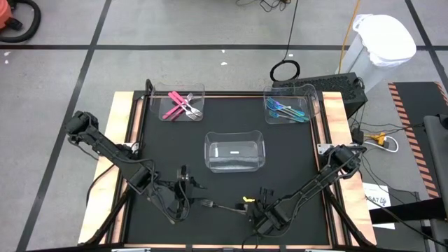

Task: Sort silverware by color (type)
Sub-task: Put the silver fork into the middle transparent bin

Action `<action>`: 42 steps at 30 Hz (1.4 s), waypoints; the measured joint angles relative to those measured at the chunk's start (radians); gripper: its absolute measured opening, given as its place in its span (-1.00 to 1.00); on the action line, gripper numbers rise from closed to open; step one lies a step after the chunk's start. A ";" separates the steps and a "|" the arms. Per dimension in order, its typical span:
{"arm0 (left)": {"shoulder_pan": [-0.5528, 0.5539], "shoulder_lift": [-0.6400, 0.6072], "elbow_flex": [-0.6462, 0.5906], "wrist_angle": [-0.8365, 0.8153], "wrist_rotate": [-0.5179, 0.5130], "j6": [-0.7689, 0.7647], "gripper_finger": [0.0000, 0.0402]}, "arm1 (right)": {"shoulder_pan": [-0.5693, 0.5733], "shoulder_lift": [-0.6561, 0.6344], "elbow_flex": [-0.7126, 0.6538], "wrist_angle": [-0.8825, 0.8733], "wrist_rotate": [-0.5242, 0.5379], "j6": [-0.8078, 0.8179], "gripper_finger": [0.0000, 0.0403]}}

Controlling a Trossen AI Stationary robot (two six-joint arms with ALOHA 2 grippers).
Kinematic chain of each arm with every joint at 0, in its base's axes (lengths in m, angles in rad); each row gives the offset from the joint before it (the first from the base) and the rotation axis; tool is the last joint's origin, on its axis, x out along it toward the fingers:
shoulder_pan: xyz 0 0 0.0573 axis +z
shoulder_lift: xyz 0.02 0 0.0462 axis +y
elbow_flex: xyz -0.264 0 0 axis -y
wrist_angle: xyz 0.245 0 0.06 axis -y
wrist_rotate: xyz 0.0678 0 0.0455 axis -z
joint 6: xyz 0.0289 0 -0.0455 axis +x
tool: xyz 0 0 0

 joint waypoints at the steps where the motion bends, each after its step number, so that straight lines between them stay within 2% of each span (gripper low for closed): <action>1: 0.000 0.000 0.000 0.000 0.000 0.000 -0.18 | 0.000 0.000 0.000 0.000 0.000 0.000 -0.73; 4: 0.000 0.000 0.000 0.003 0.000 0.000 -0.18 | -0.005 -0.001 -0.014 0.023 -0.009 0.000 -0.68; 8: 0.000 0.000 0.000 0.020 0.000 0.007 -0.18 | -0.023 -0.006 -0.050 0.071 -0.076 -0.004 -0.68; 16: 0.001 0.000 0.000 0.022 0.000 0.008 -0.18 | -0.041 -0.005 -0.061 0.076 -0.132 -0.032 -0.94; 24: 0.001 0.000 0.000 0.022 -0.001 0.008 -0.18 | -0.040 -0.012 -0.063 0.070 -0.129 -0.062 -0.96; 42: 0.019 0.051 0.000 0.035 -0.006 0.094 -0.18 | -0.045 -0.204 -0.067 -0.001 -0.132 -0.218 -0.97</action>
